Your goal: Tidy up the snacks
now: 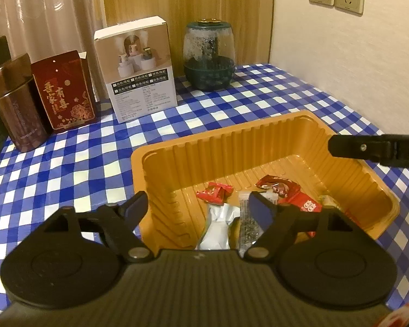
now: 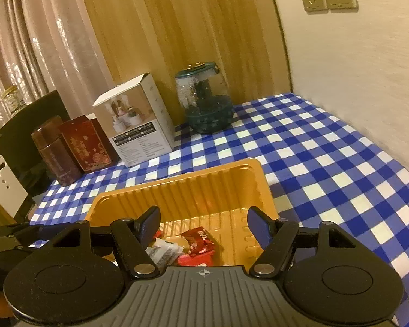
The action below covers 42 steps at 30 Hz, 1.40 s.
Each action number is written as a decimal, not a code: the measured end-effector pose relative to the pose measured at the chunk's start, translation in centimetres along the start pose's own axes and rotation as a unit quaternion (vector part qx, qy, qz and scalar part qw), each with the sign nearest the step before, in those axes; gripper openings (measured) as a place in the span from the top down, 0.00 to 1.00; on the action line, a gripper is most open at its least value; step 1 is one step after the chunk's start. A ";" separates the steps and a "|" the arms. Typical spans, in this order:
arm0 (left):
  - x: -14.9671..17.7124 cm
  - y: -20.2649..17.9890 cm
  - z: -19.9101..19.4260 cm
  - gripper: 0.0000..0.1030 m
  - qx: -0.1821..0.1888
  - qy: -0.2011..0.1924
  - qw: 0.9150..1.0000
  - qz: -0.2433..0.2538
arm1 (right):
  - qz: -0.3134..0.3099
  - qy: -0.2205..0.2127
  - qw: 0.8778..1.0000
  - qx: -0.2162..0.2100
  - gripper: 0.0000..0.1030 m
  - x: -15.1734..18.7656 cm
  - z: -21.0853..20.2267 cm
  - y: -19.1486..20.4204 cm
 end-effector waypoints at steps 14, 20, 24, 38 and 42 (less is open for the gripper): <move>2.0 -0.6 -4.4 0.00 -0.020 -0.021 0.999 -0.020 | 0.006 0.005 1.000 0.019 0.32 1.2 -3.2 -0.1; 3.0 -1.5 -7.8 0.00 -0.011 -0.023 0.999 -0.031 | 0.002 0.011 1.000 0.025 0.32 2.5 -6.0 0.4; 3.8 -2.5 -10.2 0.00 -0.006 -0.024 0.999 -0.033 | -0.003 0.014 0.999 0.030 0.32 3.5 -8.3 0.7; 7.6 -5.4 -17.0 0.00 -0.009 -0.036 0.998 -0.044 | -0.020 0.024 0.998 0.049 0.32 8.0 -15.1 1.0; 7.3 -5.7 -17.6 0.00 -0.006 -0.035 0.999 -0.038 | -0.024 0.027 0.998 0.049 0.32 8.8 -15.6 1.3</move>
Point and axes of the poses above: each gripper's, at about its wrist camera, not at the fingertips, and z roughly the way its jaws point, y to its left, x to its underside, the point moved 1 cm from there along z, roughly the way its jaws point, and after that the axes turned 8 degrees about z, right-handed, at the moved point
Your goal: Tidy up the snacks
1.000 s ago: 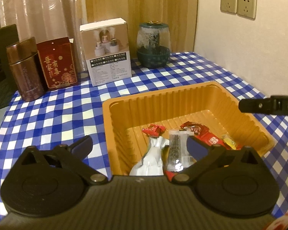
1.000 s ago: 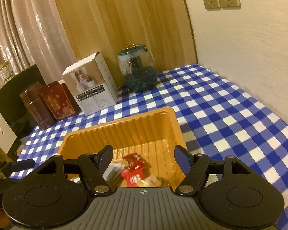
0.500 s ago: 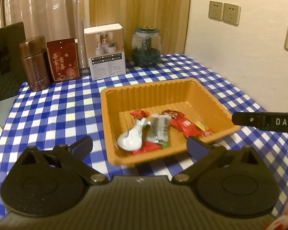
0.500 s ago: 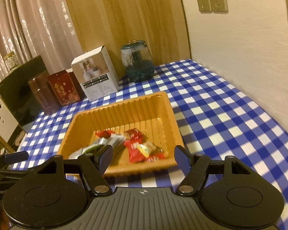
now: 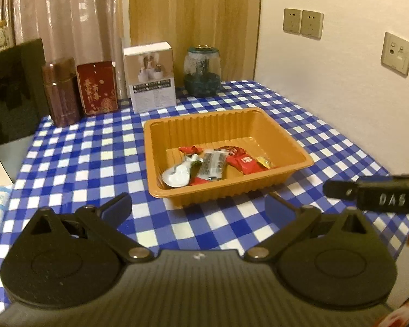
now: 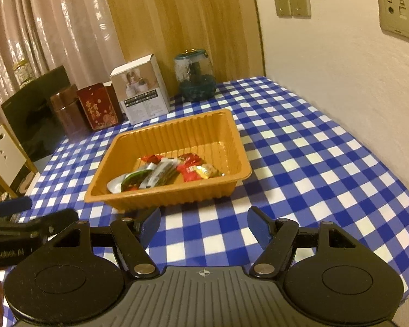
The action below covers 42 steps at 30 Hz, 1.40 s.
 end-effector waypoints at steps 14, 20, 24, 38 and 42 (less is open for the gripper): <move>1.3 0.0 -3.6 0.01 0.007 0.025 1.000 -0.014 | 0.002 0.008 1.000 0.015 0.32 1.0 -2.5 0.8; 2.5 -0.4 -5.8 0.01 0.007 0.032 0.999 -0.026 | -0.003 0.014 1.000 0.021 0.32 2.2 -4.9 1.2; 3.0 -1.0 -6.6 0.01 -0.006 0.039 0.999 -0.021 | -0.017 0.015 0.999 0.027 0.32 3.2 -6.3 1.5; 4.0 -1.4 -7.5 0.01 -0.007 0.048 0.998 -0.026 | -0.033 0.016 0.999 0.034 0.32 4.8 -8.4 1.9; 4.1 -1.5 -7.2 0.01 -0.006 0.053 0.998 -0.023 | -0.028 0.021 0.999 0.033 0.32 4.8 -8.2 1.6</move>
Point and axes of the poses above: each gripper's, at about its wrist camera, not at the fingertips, and z roughly the way its jaws point, y to its left, x to its underside, the point moved 1 cm from there along z, roughly the way its jaws point, and after that the axes turned 8 degrees about z, right-handed, at the moved point
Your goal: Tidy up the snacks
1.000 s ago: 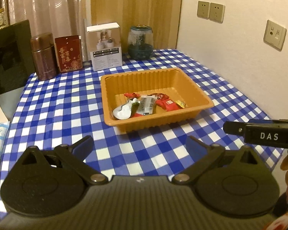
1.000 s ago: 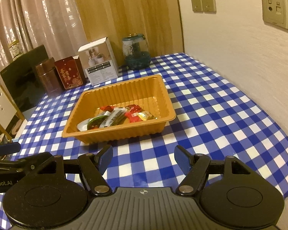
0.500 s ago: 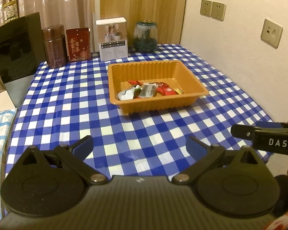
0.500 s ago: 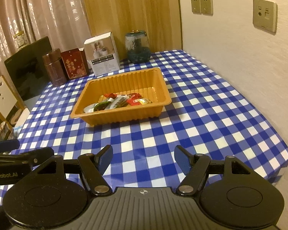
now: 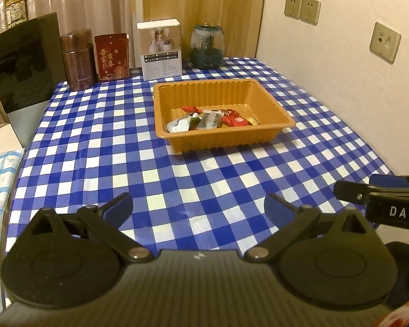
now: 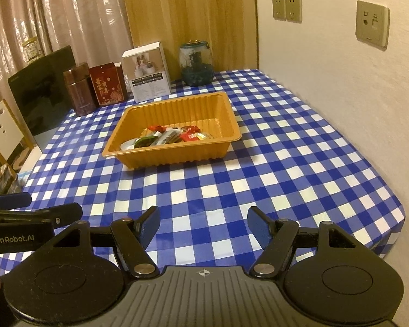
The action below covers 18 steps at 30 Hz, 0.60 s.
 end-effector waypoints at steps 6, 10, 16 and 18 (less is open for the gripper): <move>0.0 0.0 0.2 0.01 0.001 0.003 1.000 0.002 | -0.001 0.004 1.000 0.000 0.32 0.1 0.2 0.2; 0.0 0.0 0.2 0.01 0.000 0.003 1.000 0.003 | -0.001 0.004 1.000 0.000 0.32 0.1 0.2 0.2; 0.0 -0.1 0.2 0.01 0.000 0.003 1.000 0.003 | -0.002 0.004 1.000 0.001 0.32 0.1 0.2 0.2; 0.0 -0.1 0.2 0.01 0.000 0.003 1.000 0.002 | -0.001 0.004 1.000 0.000 0.32 0.0 0.2 0.1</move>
Point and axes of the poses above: each gripper's, at about its wrist camera, not at the fingertips, and z roughly the way its jaws point, y to its left, x to its underside, the point moved 1 cm from there along z, roughly the way its jaws point, and after that the axes turned 8 degrees about z, right-handed, at the moved point
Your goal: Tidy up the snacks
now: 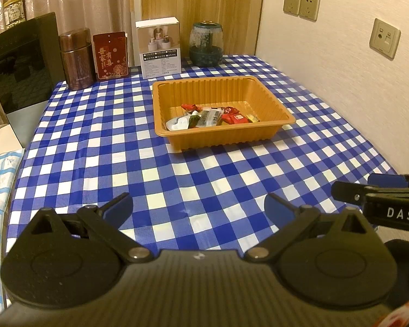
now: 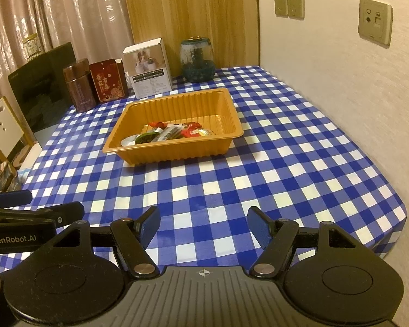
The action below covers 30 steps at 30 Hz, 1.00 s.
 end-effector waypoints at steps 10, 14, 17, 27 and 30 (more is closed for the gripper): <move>0.0 0.0 0.0 0.01 0.000 0.000 1.000 0.000 | 0.002 0.001 1.000 0.001 0.32 0.2 0.1 0.1; 0.1 -0.1 0.1 0.01 0.000 0.001 1.000 0.000 | 0.002 0.002 1.000 0.002 0.32 0.4 0.3 -0.1; 0.1 0.0 0.1 0.01 0.000 0.002 1.000 0.000 | 0.003 0.002 1.000 0.002 0.32 0.3 0.3 -0.1; 0.1 0.0 0.1 0.01 0.001 0.001 1.000 0.000 | 0.003 0.002 1.000 0.002 0.32 0.4 0.3 -0.1; 0.1 0.0 0.1 0.01 0.000 0.001 1.000 0.000 | 0.003 0.002 1.000 0.002 0.32 0.5 0.3 -0.1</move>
Point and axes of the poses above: each gripper's, at about its wrist camera, not at the fingertips, and z roughly the way its jaws point, y to its left, x to its underside, the point moved 1 cm from there along z, roughly the way its jaws point, and after that the axes turned 8 degrees about z, right-handed, at the moved point
